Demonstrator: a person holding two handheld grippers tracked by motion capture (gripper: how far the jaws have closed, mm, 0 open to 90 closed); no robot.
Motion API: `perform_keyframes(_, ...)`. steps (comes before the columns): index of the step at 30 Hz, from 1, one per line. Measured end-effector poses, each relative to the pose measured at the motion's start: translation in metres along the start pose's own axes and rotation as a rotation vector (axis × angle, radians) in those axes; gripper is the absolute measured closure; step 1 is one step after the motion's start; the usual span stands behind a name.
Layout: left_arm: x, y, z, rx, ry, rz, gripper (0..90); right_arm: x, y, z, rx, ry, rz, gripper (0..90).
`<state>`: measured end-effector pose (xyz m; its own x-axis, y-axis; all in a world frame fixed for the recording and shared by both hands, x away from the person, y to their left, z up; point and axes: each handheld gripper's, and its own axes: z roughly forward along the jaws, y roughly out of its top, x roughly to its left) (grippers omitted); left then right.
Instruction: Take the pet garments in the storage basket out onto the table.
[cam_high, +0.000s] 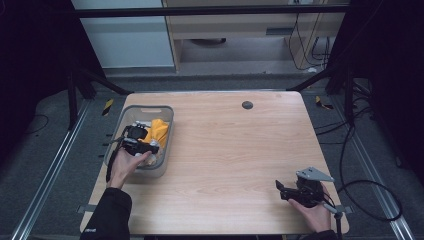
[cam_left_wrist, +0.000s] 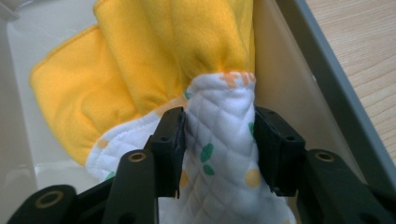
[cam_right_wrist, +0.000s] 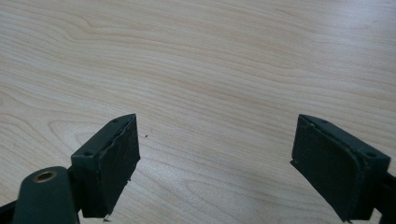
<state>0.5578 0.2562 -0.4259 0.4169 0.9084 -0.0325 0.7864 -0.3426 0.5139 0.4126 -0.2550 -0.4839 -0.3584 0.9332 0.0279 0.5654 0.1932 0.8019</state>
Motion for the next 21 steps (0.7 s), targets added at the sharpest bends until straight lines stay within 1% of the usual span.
perform_keyframes(1,0.001,-0.001,0.0,0.003,0.002,-0.002,61.6,-0.001,0.0,0.001,-0.002,-0.001,-0.008,14.9)
perform_keyframes(2,0.001,-0.001,0.0,0.003,0.002,-0.002,63.5,0.0,0.0,0.0,0.003,0.002,0.004,14.9)
perform_keyframes(8,0.001,-0.001,0.0,0.006,0.014,-0.006,74.1,0.0,0.0,0.001,0.0,-0.002,-0.007,14.9)
perform_keyframes(12,0.002,-0.001,-0.001,0.003,0.015,-0.001,77.3,0.0,0.0,0.001,0.004,0.001,-0.003,14.9)
perform_keyframes(14,0.003,-0.001,-0.003,0.001,0.016,-0.004,78.1,0.0,0.0,0.001,0.001,-0.002,-0.009,14.9)
perform_keyframes(15,0.003,-0.001,-0.004,-0.004,0.017,-0.008,78.5,0.0,0.0,0.001,0.004,0.002,-0.002,14.9)
perform_keyframes(18,0.004,-0.001,-0.007,-0.012,0.021,-0.012,79.4,0.0,0.0,0.001,0.003,-0.004,-0.014,14.9)
perform_keyframes(19,0.005,-0.001,-0.011,-0.019,0.021,-0.015,79.5,0.0,0.0,0.001,0.004,-0.004,-0.014,14.9)
perform_keyframes(20,0.005,-0.001,-0.011,-0.019,0.021,-0.015,79.7,0.0,0.0,0.001,0.004,-0.004,-0.014,14.9)
perform_keyframes(21,0.005,-0.001,-0.015,-0.03,0.021,-0.023,79.9,0.0,0.0,0.001,0.004,-0.004,-0.013,14.9)
